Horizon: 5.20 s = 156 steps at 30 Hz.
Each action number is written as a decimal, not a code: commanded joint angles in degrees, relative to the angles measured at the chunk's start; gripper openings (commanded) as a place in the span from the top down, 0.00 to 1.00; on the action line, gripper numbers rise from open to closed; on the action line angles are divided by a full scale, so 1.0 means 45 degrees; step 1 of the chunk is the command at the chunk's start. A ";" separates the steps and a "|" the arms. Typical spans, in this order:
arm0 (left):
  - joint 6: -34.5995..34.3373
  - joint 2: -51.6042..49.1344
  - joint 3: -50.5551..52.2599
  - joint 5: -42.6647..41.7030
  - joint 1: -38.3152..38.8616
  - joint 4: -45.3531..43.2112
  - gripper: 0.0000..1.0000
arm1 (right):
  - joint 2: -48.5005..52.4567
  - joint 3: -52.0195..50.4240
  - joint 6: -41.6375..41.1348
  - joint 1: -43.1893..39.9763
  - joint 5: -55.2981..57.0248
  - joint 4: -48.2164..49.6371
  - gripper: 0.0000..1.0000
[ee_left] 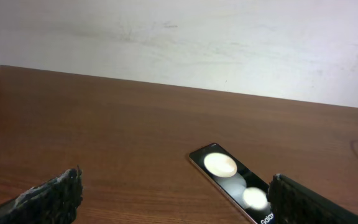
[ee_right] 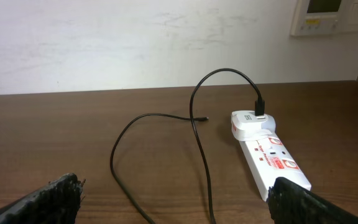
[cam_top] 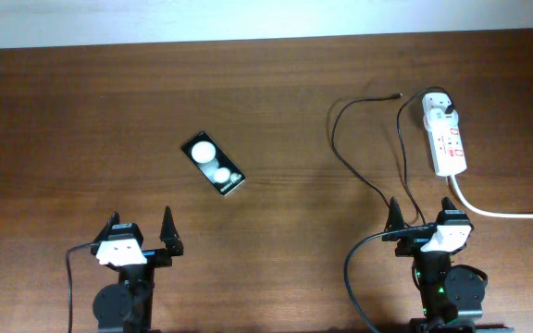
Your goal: Plug charger to phone and switch on socket
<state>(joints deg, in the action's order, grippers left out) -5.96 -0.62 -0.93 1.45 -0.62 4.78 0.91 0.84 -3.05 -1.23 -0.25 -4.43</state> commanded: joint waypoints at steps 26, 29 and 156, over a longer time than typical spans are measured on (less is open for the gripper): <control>0.0199 0.0053 0.0092 -0.0141 -0.0063 -0.0010 0.01 | -0.0146 -0.0117 -0.0049 0.0117 -0.0083 0.0000 0.01; 0.0204 0.0053 0.0092 -0.0141 -0.0063 -0.0010 0.01 | -0.0146 -0.0117 -0.0049 0.0117 -0.0083 0.0000 0.01; -1.0350 -2.6573 -2.0288 0.0257 0.3648 1.0967 0.35 | -0.0146 -0.0117 -0.0049 0.0117 -0.0083 0.0000 0.01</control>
<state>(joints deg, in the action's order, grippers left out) -55.51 -125.67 -93.14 3.31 15.99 53.67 0.62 0.73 -3.05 -1.21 -0.27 -4.29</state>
